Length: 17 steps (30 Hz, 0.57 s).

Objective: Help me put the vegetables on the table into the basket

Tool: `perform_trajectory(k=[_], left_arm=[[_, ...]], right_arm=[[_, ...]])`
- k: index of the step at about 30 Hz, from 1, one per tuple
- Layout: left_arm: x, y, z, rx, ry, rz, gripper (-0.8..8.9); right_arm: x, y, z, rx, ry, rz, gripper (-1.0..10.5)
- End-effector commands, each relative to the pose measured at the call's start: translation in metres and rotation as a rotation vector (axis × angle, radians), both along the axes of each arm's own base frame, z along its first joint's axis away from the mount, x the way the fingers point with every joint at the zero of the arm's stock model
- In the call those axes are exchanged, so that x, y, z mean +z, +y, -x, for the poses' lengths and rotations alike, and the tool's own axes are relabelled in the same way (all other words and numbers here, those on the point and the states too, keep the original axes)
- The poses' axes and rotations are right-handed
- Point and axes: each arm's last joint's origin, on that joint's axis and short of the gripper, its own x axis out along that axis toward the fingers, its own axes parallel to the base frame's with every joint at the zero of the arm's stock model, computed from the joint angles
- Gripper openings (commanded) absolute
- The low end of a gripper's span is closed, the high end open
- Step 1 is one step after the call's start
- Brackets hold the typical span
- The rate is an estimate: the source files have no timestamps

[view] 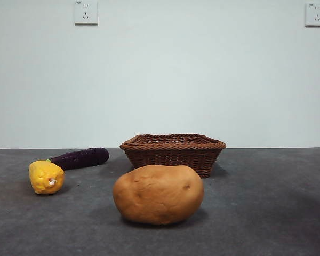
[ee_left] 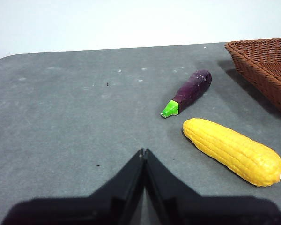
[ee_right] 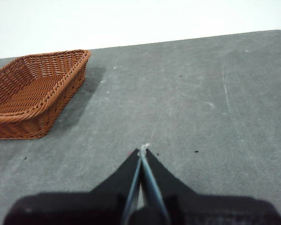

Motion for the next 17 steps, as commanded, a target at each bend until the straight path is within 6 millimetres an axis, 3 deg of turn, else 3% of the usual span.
perform_trajectory(k=[1,11,17], left_arm=[[-0.003,0.0,-0.001,0.0,0.003,0.007,-0.03],[-0.002,0.0,-0.001,-0.003,0.0,0.063,-0.03],[0.005,-0.001,0.0,-0.015,-0.018,0.155,-0.06]], right_arm=[[-0.002,0.0,0.0,-0.004,0.004,-0.006,0.0],[0.0,0.001,0.0,0.014,-0.008,-0.046,0.0],[0.023,0.001,0.004,0.012,-0.059,-0.113,-0.1]])
